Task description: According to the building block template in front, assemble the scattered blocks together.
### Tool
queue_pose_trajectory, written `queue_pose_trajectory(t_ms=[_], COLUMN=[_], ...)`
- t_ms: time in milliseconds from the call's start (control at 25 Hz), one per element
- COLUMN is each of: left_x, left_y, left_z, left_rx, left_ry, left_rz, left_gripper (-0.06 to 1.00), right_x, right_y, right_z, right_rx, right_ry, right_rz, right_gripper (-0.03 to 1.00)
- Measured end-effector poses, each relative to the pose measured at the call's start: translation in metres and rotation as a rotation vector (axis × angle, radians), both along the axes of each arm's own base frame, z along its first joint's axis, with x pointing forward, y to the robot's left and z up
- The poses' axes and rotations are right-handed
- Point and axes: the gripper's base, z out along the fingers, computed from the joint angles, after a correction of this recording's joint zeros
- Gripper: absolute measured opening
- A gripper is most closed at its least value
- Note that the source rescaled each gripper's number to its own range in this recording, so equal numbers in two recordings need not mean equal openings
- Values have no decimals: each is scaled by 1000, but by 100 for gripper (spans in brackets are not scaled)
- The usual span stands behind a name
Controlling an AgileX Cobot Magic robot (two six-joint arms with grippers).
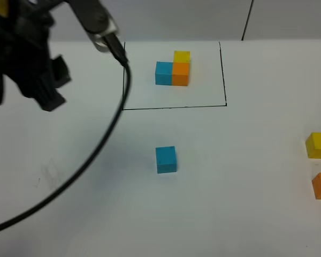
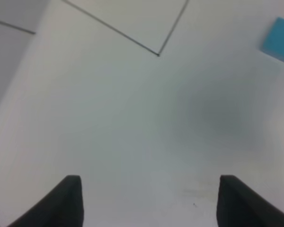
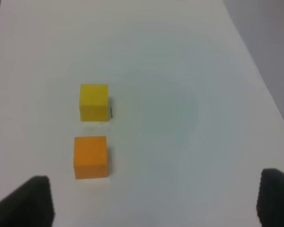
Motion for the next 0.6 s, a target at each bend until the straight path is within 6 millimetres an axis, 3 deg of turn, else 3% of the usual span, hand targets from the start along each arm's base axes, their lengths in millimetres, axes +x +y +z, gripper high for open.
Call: queue_pose_trajectory(t_ms=[200,600], left_x=[-54,-188], left_y=[55,146], left_z=[26,24], left_rx=[-120,-370], left_ry=[-121,-397], left_rz=[119,187], left_gripper=[35,35], right_x=[0,0], right_y=[0,0], right_z=[0,0], right_rx=[0,1], right_ry=[0,0], right_rz=[0,0], right_gripper=[80,80])
